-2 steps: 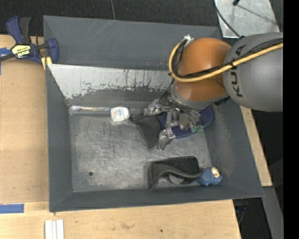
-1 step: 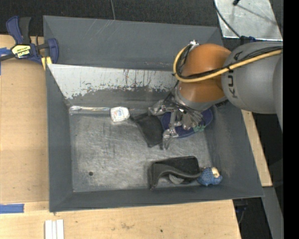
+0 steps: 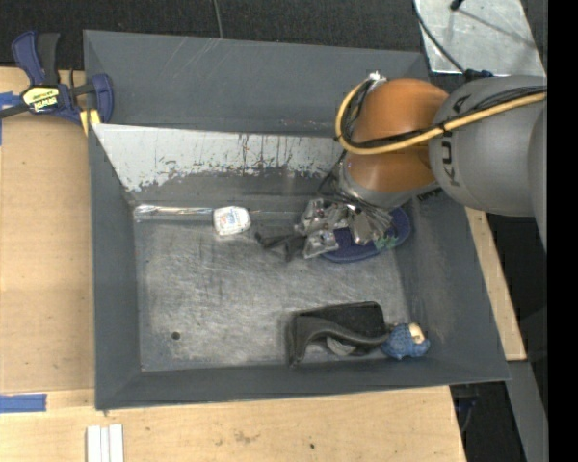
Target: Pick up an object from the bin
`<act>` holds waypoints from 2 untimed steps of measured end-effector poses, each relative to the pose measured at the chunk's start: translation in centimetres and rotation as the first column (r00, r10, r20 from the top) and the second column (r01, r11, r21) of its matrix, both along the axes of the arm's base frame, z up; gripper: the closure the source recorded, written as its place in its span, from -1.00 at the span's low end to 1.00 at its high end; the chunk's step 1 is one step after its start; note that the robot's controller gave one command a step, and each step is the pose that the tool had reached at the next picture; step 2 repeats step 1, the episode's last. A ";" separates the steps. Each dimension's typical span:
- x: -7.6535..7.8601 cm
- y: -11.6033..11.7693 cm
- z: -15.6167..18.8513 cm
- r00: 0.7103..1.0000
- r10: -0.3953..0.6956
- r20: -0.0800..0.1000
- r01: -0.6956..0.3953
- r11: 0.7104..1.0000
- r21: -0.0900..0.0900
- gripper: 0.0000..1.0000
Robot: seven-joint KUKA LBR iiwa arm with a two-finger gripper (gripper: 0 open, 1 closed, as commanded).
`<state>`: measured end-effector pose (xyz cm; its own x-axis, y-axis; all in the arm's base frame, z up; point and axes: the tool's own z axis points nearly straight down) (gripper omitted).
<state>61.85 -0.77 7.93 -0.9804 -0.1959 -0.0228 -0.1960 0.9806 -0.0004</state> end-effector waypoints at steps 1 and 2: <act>0.3 0.2 18.6 0.999 -0.052 -0.008 0.052 0.999 -0.003 1.00; 0.3 0.2 18.6 0.999 -0.052 -0.008 0.052 0.999 -0.003 1.00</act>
Offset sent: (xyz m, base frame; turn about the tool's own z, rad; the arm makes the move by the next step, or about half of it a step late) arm 0.0007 0.0030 0.1794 0.0521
